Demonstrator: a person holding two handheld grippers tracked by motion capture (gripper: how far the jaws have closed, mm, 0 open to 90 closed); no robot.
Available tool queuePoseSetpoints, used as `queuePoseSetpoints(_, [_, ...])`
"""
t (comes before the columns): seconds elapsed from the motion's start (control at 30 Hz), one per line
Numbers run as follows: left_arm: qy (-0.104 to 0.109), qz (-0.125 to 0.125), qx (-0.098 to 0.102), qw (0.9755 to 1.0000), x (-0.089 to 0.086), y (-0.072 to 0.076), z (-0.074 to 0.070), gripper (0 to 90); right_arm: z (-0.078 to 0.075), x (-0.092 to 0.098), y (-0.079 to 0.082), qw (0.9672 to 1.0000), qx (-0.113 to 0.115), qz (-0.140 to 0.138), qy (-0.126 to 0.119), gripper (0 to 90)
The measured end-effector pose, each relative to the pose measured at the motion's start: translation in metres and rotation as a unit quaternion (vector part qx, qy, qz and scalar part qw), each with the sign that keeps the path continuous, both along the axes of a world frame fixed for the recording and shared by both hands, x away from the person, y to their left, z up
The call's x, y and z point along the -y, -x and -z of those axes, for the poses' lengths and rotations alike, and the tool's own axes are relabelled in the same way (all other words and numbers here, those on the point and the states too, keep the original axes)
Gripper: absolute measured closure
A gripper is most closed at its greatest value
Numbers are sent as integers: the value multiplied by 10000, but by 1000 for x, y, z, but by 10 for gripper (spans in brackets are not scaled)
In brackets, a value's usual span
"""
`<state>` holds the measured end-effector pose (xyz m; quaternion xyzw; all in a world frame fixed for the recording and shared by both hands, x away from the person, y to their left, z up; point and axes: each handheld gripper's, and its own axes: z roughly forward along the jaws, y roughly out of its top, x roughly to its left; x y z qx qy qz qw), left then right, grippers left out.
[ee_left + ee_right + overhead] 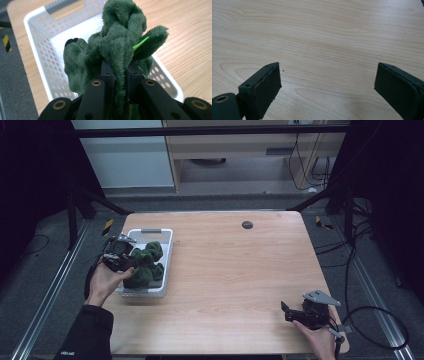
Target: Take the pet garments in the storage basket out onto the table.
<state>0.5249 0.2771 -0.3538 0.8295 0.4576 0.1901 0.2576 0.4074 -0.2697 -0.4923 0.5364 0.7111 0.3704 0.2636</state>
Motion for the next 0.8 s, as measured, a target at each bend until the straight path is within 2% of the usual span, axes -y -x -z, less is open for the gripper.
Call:
queuePoseSetpoints(0.37, [136, 31, 275, 9995, -6, 13, -30, 799, 0, 0, 0, 10000, 0, 4, 7, 68])
queuePoseSetpoints(0.4, [197, 43, 333, 9992, -7, 16, -37, 799, 0, 0, 0, 10000, 0, 8, 2, 68])
queuePoseSetpoints(0.53, [222, 90, 441, 9987, -9, 23, -50, 799, 0, 0, 0, 10000, 26, 9, 18, 69])
queuePoseSetpoints(0.8, [230, 289, 595, 9975, -1, 38, -72, 799, -1, 0, 1, 10000, 21, 18, -4, 68])
